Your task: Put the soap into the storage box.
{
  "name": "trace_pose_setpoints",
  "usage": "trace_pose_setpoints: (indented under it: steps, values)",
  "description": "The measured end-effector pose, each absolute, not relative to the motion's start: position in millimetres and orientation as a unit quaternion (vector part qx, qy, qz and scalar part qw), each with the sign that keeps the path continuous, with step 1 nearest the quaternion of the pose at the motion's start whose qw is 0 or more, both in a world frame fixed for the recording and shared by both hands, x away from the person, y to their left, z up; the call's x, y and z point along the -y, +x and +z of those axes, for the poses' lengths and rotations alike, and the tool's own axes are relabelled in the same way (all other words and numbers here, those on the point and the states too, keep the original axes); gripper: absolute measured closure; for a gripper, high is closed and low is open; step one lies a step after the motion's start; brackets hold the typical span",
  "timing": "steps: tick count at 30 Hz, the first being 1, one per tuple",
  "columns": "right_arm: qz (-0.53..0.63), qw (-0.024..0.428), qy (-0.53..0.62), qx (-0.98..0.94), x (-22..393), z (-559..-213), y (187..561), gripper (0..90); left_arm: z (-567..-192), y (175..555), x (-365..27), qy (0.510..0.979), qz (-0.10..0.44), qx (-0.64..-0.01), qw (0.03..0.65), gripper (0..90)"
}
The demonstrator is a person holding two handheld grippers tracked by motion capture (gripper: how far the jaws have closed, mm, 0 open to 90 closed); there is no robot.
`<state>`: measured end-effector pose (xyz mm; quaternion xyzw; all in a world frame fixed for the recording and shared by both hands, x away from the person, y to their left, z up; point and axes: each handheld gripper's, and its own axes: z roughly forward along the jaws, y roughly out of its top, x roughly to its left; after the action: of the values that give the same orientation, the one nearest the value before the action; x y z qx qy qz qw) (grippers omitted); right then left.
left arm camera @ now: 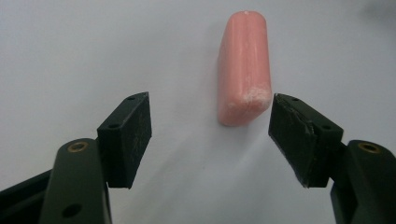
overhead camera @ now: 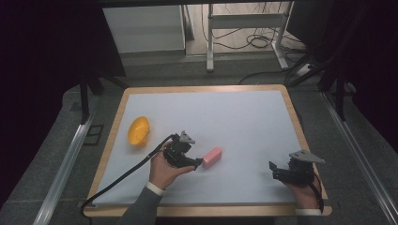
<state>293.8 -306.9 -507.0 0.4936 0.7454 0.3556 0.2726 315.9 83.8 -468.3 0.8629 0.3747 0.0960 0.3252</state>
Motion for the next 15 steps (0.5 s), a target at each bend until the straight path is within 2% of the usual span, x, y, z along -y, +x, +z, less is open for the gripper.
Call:
trace_pose_setpoints:
  steps: [15]
  values:
    - [0.354,0.272,0.49,-0.749,306,-508,294,9.5,-473,320,-53,0.876,0.088,-0.359,0.312,29.9]
